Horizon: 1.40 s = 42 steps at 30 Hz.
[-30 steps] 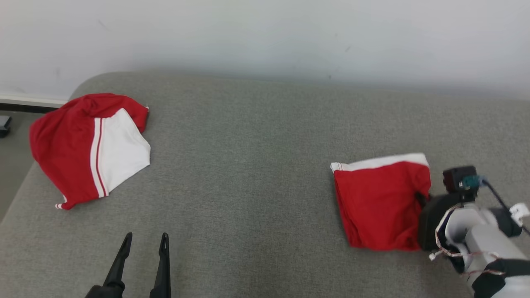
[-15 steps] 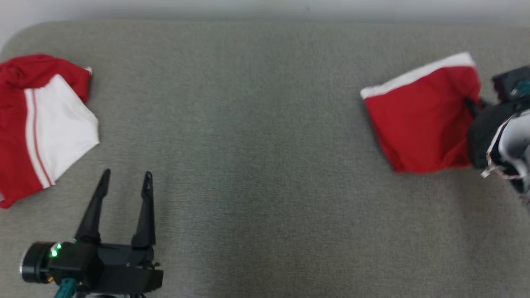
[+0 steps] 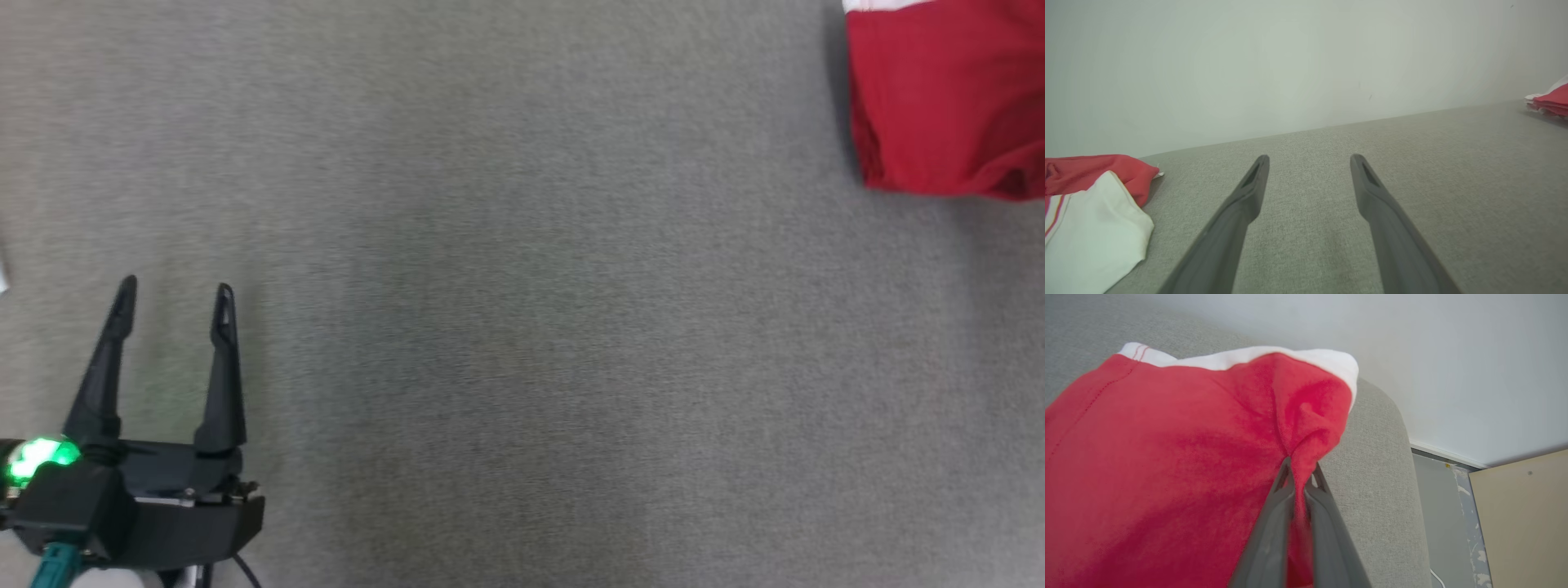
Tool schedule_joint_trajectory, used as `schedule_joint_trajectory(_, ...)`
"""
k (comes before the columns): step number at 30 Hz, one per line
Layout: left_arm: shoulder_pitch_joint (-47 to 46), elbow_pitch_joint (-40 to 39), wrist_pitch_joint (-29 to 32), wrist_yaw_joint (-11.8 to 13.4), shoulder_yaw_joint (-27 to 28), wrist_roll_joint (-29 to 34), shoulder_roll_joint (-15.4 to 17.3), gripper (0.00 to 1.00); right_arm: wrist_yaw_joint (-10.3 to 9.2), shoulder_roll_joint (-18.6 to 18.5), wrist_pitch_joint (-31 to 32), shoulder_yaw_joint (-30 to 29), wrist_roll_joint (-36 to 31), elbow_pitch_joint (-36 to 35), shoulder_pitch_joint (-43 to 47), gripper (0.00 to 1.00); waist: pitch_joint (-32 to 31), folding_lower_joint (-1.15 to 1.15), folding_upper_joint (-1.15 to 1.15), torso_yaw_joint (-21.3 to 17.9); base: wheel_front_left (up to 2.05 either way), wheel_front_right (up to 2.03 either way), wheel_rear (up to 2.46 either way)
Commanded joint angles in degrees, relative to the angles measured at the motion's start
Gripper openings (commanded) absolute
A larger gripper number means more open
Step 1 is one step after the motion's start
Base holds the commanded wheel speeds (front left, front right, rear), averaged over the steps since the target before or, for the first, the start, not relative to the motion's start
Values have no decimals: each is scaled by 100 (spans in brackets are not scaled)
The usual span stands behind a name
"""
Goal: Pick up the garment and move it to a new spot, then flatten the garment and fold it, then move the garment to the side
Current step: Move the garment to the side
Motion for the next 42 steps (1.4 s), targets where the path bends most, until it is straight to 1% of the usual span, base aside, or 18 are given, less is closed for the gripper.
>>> schedule_joint_trajectory(1, -94, -72, -17, 35, 49, 51, 52, 100, -16, -56, -3, 2, 37, 7, -128, 0, 327, -1, -1, -344, 0, 0, 0)
schedule_joint_trajectory(9, -36, -378, -17, 43, 123, 76, 154, 100, -16, -241, -51, 67, 86, 228, -642, 0, 496, -1, -1, -543, 0, 0, 0)
schedule_joint_trajectory(18, -12, -481, -17, 50, 126, 80, 174, 100, -16, -406, -59, 285, -56, 523, -1160, 0, 550, -1, -1, -509, 0, 0, 0)
schedule_joint_trajectory(21, -7, -524, -17, 60, 137, 77, 168, 100, -16, -387, -106, 360, -42, 631, -1254, 0, 572, -1, -1, -490, 0, 0, 0)
schedule_joint_trajectory(22, 3, -533, -17, 68, 147, 74, 167, 100, -16, -397, -139, 386, -74, 652, -1293, 6, 582, -1, -1, -491, 0, 0, 0)
schedule_joint_trajectory(23, 15, -542, -17, 77, 158, 70, 166, 100, -16, -411, -204, 402, -109, 669, -1339, 56, 594, -1, -1, -493, 0, 0, 0)
schedule_joint_trajectory(24, 19, -548, -17, 81, 164, 70, 166, 100, -16, -420, -246, 416, -137, 699, -1369, 100, 604, -1, -1, -496, 0, 0, 0)
schedule_joint_trajectory(29, 25, -544, -17, 92, 166, 73, 145, 100, -16, -438, -410, 426, -263, 890, -1485, 100, 608, -1, -1, -508, 0, 0, 0)
schedule_joint_trajectory(34, 49, -477, -17, 90, 180, 55, 123, 100, -16, -346, -654, 428, -383, 991, -1538, 100, 513, -1, -1, -514, 0, 0, 0)
schedule_joint_trajectory(37, 62, -452, -17, 104, 193, 30, 100, 100, -16, -299, -866, 417, -417, 984, -1564, 100, 389, -1, -1, -489, 0, 0, 0)
schedule_joint_trajectory(42, 173, -348, -17, 138, 209, -23, 6, 100, -16, -88, -1358, 310, -392, 870, -1559, 100, 35, -1, -1, -392, 0, 0, 0)
